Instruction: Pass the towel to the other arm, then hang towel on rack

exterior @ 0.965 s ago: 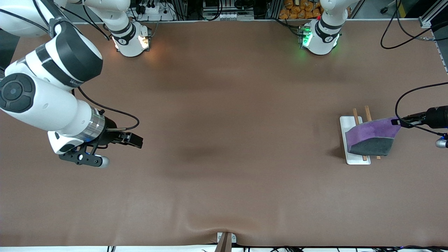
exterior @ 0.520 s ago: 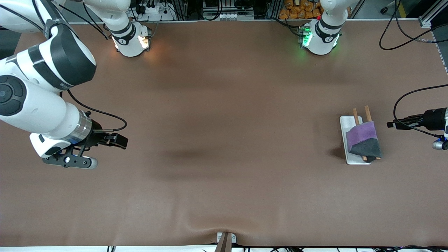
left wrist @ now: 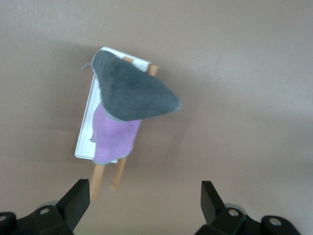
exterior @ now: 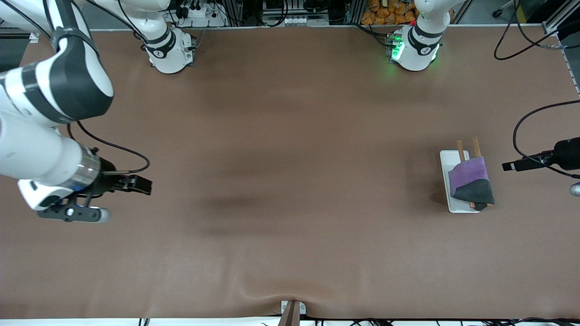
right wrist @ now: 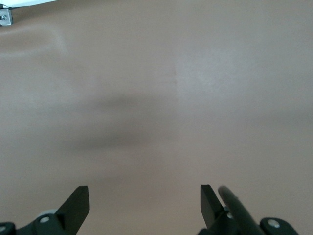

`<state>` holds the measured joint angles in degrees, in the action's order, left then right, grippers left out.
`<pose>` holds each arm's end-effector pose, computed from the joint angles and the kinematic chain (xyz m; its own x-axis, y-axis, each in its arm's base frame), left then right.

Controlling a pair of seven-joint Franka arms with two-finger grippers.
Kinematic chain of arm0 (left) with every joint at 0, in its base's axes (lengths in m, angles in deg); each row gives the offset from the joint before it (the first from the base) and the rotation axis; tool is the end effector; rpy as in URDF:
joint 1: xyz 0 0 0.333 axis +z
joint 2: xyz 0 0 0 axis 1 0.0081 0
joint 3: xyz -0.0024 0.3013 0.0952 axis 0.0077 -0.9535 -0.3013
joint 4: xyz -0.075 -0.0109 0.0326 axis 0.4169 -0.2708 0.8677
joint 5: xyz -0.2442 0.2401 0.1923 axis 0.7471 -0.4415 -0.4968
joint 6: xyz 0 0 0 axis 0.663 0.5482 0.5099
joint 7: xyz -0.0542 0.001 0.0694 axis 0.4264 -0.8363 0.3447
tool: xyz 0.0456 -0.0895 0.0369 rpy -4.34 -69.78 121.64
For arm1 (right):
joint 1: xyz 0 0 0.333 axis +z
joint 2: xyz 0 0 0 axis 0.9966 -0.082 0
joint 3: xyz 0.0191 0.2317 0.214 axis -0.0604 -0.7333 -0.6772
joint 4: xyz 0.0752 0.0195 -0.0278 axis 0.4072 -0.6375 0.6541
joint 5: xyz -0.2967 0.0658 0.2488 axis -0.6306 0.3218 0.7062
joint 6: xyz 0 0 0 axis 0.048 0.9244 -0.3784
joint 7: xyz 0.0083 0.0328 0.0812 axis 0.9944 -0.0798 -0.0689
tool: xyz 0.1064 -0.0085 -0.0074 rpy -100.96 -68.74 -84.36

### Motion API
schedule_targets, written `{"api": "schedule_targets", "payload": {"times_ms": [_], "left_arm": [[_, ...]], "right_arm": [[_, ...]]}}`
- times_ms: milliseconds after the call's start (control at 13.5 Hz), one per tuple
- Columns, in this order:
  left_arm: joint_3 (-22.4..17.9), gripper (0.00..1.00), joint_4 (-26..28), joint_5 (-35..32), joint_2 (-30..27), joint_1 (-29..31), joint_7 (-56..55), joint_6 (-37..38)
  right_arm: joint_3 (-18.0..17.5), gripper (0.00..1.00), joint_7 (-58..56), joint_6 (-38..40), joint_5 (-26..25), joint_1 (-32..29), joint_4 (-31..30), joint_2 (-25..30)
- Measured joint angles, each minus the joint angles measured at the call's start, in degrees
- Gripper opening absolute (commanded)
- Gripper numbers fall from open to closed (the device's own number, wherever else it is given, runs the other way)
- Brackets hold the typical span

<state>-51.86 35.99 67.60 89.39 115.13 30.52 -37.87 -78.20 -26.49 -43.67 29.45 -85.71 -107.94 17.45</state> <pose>0.6153 0.1245 0.4594 0.9526 0.2379 -0.1898 0.2834 -0.9206 0.2686 0.6868 0.1191 0.5448 0.9978 -0.0639 -0.0159 -0.0644 -0.9975 -0.0299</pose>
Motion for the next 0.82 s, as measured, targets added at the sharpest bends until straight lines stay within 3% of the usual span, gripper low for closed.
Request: {"api": "schedule_targets", "payload": {"times_ms": [148, 445, 668, 817], "left_arm": [[4.97, 1.0, -1.08, -5.64, -3.13, -0.08, -2.2, 0.08], [12.29, 1.0, -2.35, -11.82, -8.61, -0.56, -3.82, 0.63], [13.3, 1.0, -4.23, -12.01, -9.86, -0.68, -3.63, 3.6], [10.8, 1.0, -5.48, -12.01, -9.9, -4.63, -3.61, 5.08]], "right_arm": [[6.67, 1.0, -6.3, -0.01, 2.37, 2.32, 0.01, 1.54], [9.74, 1.0, -18.18, 0.2, 2.69, -2.12, 0.01, 2.57], [11.37, 1.0, -33.45, 0.96, 2.73, -6.16, 0.25, 3.96], [13.1, 1.0, -35.76, 5.01, 2.96, -6.87, 0.26, 6.09]]}}
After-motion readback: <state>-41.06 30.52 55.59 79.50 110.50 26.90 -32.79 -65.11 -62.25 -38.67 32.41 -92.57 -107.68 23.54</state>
